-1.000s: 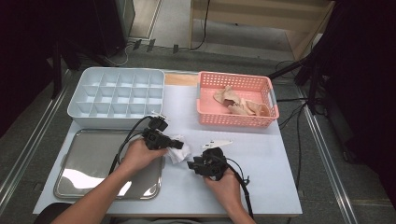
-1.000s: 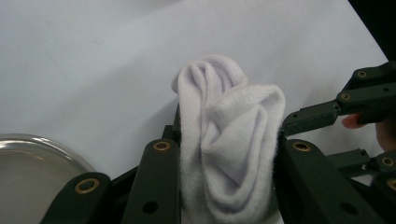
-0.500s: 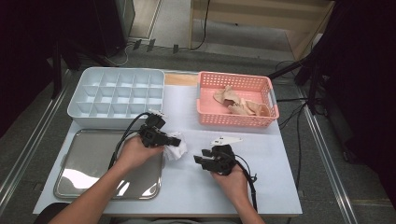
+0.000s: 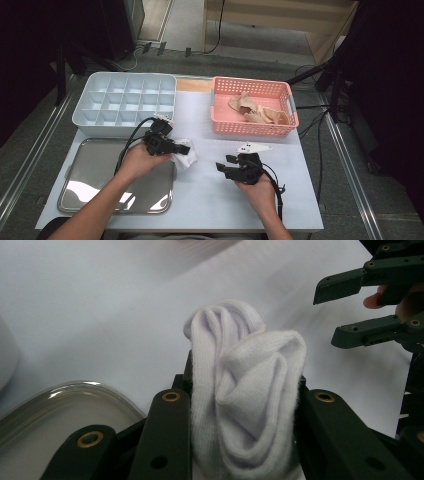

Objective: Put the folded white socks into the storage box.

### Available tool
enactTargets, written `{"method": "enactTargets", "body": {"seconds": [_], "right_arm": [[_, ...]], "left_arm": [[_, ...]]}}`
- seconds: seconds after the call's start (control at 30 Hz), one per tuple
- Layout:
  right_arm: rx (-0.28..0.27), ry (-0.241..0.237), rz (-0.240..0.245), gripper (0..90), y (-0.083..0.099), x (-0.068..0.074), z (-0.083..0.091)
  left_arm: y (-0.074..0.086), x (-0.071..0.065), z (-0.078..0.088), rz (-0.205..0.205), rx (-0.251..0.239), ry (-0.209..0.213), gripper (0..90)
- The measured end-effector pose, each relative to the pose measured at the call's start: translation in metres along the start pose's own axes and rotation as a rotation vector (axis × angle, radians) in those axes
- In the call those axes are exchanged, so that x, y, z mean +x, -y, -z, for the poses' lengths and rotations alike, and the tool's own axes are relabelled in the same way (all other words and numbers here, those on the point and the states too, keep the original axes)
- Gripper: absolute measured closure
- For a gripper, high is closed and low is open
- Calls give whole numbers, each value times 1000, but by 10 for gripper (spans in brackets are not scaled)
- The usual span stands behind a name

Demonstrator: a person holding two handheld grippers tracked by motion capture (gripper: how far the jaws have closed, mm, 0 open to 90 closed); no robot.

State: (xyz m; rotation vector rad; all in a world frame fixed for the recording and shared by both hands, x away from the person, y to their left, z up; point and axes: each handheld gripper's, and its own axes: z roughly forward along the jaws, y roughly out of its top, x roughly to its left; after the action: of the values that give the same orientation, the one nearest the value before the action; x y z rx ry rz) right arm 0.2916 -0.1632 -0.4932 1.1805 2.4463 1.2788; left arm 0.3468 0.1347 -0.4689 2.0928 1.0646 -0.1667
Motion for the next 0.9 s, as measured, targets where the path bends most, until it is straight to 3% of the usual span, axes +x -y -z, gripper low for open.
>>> {"method": "enactTargets", "body": {"seconds": [0.37,0.5,0.67,0.8,0.9], "right_arm": [[4,11,-12,489,1,-5,4],[6,12,-18,489,1,-7,4],[14,12,-10,489,0,-6,0],[24,10,-7,489,0,-5,-2],[28,11,-6,489,0,-6,-2]], "left_arm": [[-5,6,23,14,-20,10,689],[-6,14,33,39,-36,5,689],[-9,17,47,26,-37,-28,690],[-13,25,64,53,-78,-40,690],[-17,29,72,58,-81,-63,691]]}}
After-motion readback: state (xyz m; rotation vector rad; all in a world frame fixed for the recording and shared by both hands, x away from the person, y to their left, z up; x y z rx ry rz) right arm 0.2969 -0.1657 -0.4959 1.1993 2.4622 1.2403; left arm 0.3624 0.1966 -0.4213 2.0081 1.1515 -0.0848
